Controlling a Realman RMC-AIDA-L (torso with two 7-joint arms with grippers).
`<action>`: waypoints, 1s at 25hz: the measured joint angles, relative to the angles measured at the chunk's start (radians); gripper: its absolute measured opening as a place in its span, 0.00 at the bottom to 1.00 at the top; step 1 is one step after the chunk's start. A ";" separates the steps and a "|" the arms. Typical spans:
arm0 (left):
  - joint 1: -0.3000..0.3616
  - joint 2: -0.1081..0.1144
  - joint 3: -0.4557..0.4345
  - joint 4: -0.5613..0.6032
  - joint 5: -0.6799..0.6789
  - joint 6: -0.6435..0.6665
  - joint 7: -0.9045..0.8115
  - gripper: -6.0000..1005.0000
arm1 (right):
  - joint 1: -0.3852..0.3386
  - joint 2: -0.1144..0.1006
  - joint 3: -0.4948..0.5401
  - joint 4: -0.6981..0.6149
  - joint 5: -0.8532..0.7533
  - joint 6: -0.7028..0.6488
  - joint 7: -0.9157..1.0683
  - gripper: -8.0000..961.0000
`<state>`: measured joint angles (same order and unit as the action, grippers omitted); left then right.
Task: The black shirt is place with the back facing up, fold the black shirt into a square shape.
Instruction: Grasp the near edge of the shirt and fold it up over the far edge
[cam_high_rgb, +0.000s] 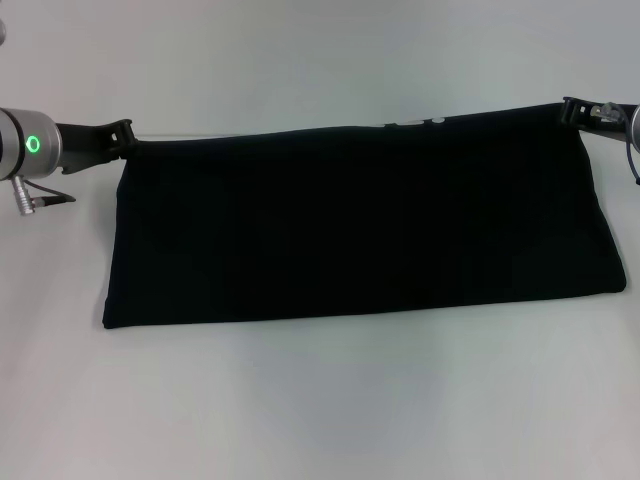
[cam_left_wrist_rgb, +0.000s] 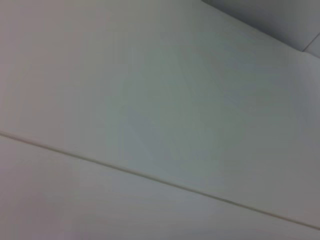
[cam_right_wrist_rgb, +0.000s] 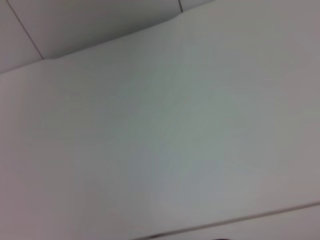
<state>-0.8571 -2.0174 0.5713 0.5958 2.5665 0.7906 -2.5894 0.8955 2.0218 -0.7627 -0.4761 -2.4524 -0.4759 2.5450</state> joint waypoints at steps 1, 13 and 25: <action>0.001 0.000 0.002 -0.002 0.000 -0.002 0.000 0.07 | 0.001 0.000 0.000 0.002 0.000 0.003 0.000 0.07; -0.021 0.000 -0.004 -0.081 -0.009 -0.107 -0.010 0.07 | 0.017 -0.015 -0.088 0.048 -0.015 0.110 -0.013 0.08; 0.067 0.040 -0.020 0.029 -0.262 0.311 -0.006 0.54 | 0.003 -0.106 -0.067 -0.106 -0.010 -0.363 0.135 0.57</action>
<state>-0.7900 -1.9771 0.5514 0.6250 2.3041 1.1014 -2.5953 0.8984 1.9157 -0.8301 -0.5819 -2.4621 -0.8387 2.6799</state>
